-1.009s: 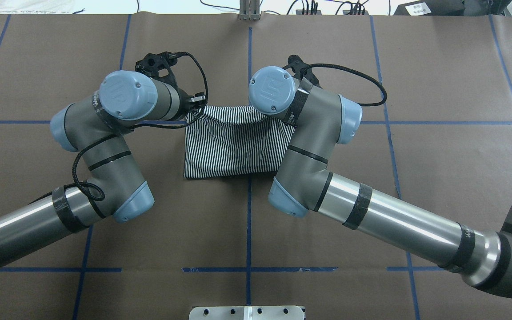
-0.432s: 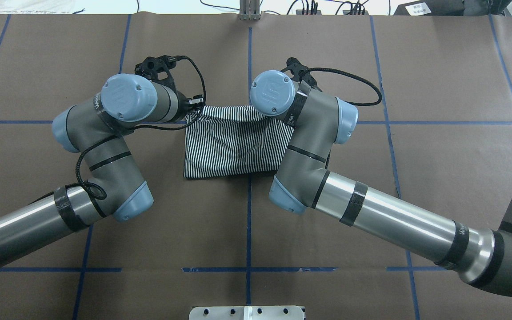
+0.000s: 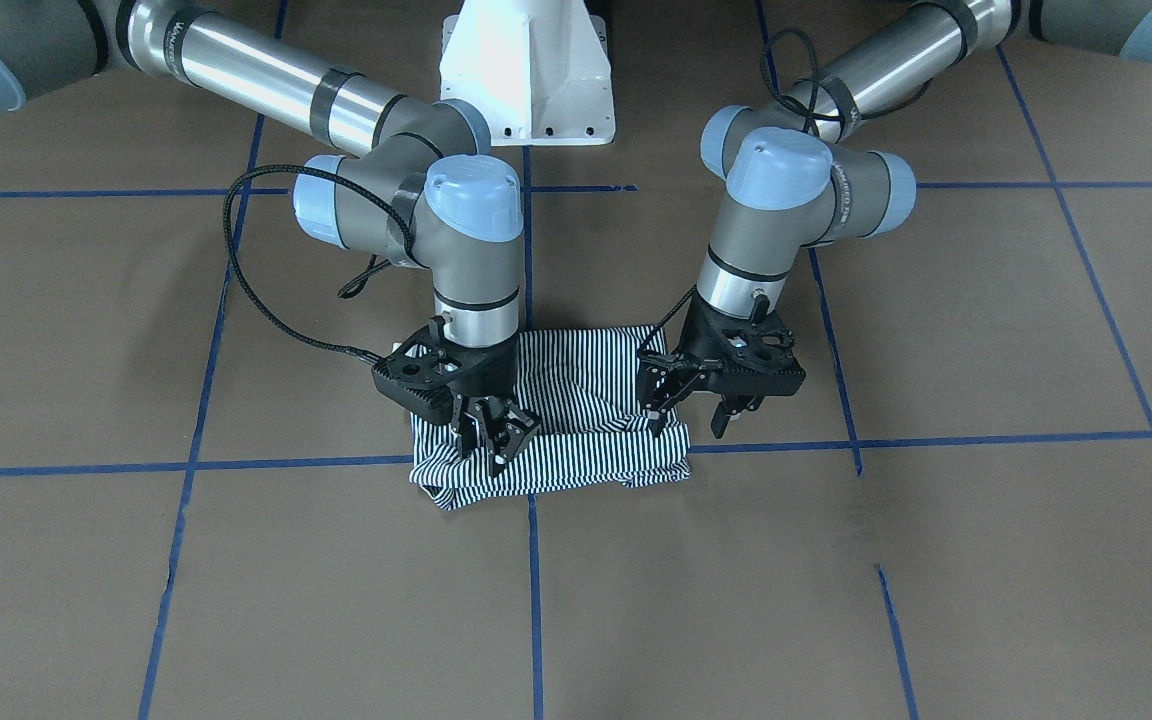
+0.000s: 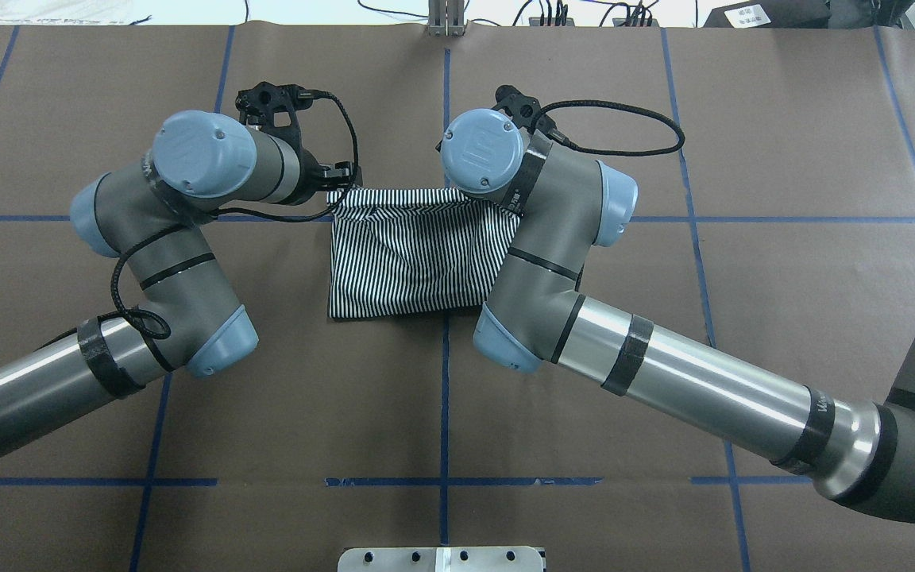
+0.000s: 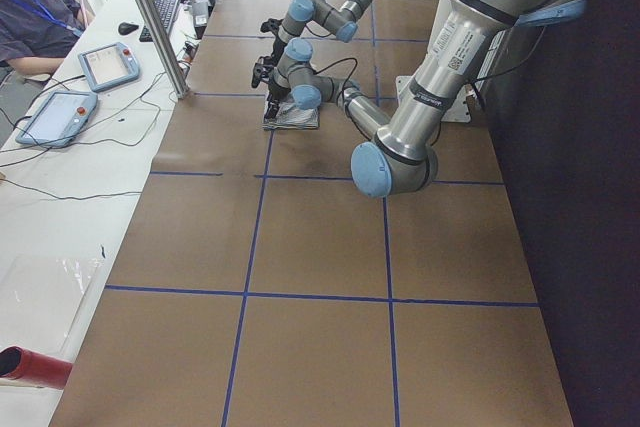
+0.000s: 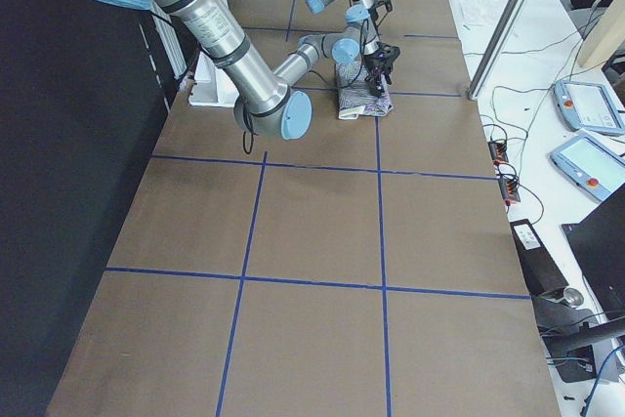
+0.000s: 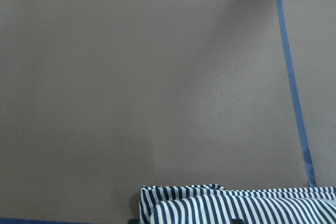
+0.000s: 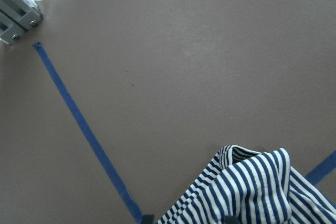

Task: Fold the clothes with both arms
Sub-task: 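Release the shirt with both grippers and raise them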

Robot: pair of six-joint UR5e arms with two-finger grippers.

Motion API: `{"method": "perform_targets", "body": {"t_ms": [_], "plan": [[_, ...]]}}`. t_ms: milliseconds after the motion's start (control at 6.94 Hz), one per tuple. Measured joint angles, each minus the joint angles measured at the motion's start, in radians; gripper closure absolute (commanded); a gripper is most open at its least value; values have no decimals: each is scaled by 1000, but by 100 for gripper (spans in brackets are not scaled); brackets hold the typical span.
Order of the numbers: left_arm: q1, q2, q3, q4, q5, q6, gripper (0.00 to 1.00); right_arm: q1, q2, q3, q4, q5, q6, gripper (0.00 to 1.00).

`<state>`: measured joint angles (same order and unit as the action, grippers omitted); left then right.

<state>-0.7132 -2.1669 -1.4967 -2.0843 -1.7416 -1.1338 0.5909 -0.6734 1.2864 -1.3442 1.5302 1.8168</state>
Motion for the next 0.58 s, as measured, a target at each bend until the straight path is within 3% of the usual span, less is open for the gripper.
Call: {"method": "perform_targets", "body": {"t_ms": [288,576], "plan": [[-49,32,-2,-46,-81,98,0,-38,5,10,0,-11,-145,0],[-55,40,-2,-63,-93,106,0,-86,-4,-4,0,-59,-315,0]]}}
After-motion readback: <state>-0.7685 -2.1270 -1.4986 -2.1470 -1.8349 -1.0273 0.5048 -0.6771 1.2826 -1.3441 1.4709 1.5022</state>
